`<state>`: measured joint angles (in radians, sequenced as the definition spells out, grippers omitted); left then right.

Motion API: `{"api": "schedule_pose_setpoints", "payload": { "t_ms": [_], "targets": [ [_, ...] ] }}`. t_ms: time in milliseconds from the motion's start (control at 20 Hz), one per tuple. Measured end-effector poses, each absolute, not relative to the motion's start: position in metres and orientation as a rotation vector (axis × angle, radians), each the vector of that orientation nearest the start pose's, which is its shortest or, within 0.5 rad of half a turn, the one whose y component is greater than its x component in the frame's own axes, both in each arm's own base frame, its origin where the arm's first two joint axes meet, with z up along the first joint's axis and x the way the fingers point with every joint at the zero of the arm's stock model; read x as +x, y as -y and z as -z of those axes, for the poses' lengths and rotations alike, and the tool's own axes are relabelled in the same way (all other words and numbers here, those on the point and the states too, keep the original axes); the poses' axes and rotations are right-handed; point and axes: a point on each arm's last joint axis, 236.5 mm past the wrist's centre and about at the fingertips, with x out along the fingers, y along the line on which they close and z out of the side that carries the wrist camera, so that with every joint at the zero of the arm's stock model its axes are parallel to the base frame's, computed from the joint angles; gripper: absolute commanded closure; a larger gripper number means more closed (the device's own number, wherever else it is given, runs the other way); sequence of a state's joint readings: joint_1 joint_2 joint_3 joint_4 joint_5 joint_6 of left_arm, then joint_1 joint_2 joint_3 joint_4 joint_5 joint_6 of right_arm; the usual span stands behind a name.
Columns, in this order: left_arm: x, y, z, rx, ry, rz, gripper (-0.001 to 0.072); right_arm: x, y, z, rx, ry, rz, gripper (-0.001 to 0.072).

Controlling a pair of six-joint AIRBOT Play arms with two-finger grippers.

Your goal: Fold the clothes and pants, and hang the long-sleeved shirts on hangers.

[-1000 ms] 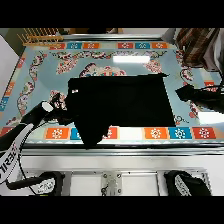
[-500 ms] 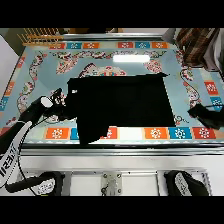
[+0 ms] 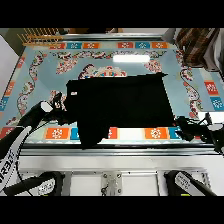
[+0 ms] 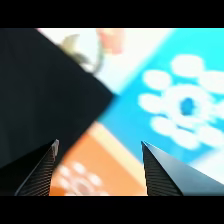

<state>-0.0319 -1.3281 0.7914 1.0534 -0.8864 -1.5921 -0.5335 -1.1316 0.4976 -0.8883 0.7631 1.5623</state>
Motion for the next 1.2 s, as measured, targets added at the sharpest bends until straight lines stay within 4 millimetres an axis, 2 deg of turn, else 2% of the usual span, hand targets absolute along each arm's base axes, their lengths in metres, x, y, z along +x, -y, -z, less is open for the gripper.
{"api": "schedule_pose_setpoints", "payload": {
  "t_ms": [150, 200, 300, 350, 500, 600, 650, 750, 800, 900, 950, 1050, 1100, 1200],
  "targets": [
    [0.332, 0.101, 0.095, -0.551, -1.402, 0.109, 0.0696, 0.319, 0.040, 0.112, 1.061, -1.057, 0.339, 0.0136],
    [0.331, 0.101, 0.095, -0.551, -1.402, 0.108, 0.0696, 0.324, 0.037, 0.114, 1.050, -1.044, 0.334, 0.0170],
    [0.331, 0.101, 0.095, -0.551, -1.402, 0.108, 0.0696, 0.331, 0.035, 0.117, 1.005, -1.027, 0.324, 0.0578],
    [0.331, 0.101, 0.095, -0.551, -1.403, 0.108, 0.0696, 0.333, 0.033, 0.118, 0.984, -1.022, 0.315, 0.0689],
    [0.332, 0.101, 0.094, -0.551, -1.401, 0.109, 0.0696, 0.340, 0.029, 0.112, 0.892, -1.013, 0.251, 0.0702],
    [0.337, 0.100, 0.087, -0.552, -1.388, 0.115, 0.0697, 0.352, 0.032, 0.094, 0.832, -0.973, 0.208, 0.0702],
    [0.345, 0.098, 0.076, -0.553, -1.360, 0.121, 0.0696, 0.360, 0.034, 0.079, 0.792, -0.945, 0.179, 0.0702],
    [0.369, 0.093, 0.035, -0.551, -1.261, 0.144, 0.0696, 0.383, 0.040, 0.030, 0.698, -0.864, 0.111, 0.0702],
    [0.382, 0.090, 0.002, -0.544, -1.186, 0.163, 0.0696, 0.394, 0.042, -0.003, 0.649, -0.811, 0.077, 0.0702],
    [0.401, 0.085, -0.083, -0.515, -1.005, 0.211, 0.0696, 0.414, 0.044, -0.091, 0.539, -0.673, 0.001, 0.0702],
    [0.403, 0.084, -0.129, -0.494, -0.909, 0.237, 0.0696, 0.418, 0.043, -0.138, 0.489, -0.596, -0.028, 0.0702],
    [0.390, 0.084, -0.226, -0.445, -0.702, 0.285, 0.0696, 0.412, 0.037, -0.236, 0.385, -0.427, -0.073, 0.0702],
    [0.376, 0.084, -0.269, -0.421, -0.606, 0.305, 0.0696, 0.401, 0.032, -0.284, 0.337, -0.337, -0.090, 0.0702],
    [0.333, 0.086, -0.347, -0.371, -0.420, 0.342, 0.0696, 0.369, 0.019, -0.362, 0.253, -0.182, -0.113, 0.0702]
  ]
}}
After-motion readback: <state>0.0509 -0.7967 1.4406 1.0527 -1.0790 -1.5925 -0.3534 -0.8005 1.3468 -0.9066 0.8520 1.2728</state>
